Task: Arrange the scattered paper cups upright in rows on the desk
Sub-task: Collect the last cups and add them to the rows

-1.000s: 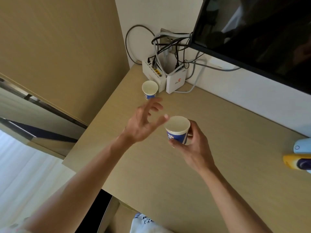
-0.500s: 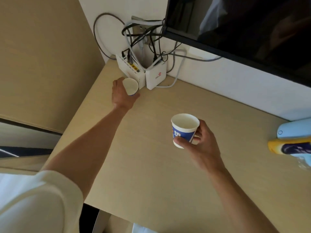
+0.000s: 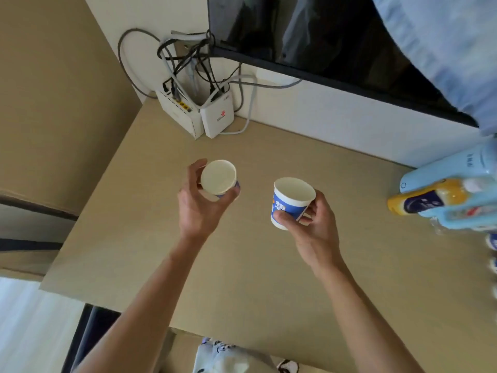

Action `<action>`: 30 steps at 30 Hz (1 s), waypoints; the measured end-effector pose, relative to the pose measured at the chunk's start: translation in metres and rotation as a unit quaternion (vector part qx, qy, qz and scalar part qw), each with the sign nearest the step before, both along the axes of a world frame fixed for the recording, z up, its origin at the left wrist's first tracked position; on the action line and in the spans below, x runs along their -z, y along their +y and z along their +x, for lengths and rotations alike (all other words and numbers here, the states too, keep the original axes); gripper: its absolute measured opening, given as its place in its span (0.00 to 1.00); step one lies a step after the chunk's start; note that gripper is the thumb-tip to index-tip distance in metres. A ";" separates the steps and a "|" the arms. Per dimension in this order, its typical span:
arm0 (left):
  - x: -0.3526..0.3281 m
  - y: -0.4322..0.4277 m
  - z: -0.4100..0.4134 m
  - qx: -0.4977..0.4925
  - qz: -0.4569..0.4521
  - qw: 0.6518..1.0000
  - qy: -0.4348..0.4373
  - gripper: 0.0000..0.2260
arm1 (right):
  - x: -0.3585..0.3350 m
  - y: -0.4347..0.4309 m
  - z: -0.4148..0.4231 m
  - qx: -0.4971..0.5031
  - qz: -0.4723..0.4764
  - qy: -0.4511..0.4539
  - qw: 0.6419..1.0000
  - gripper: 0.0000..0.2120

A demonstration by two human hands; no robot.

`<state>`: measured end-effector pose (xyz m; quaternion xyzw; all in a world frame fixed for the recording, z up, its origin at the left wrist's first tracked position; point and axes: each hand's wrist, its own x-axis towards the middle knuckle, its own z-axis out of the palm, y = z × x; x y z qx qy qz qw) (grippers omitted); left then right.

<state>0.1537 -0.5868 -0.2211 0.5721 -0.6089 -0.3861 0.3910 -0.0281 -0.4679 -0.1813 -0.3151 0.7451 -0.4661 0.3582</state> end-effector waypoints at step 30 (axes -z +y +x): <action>-0.129 0.474 -0.273 0.370 0.063 0.915 0.149 0.28 | -0.076 0.500 -0.187 0.416 -0.191 -0.050 0.888 0.27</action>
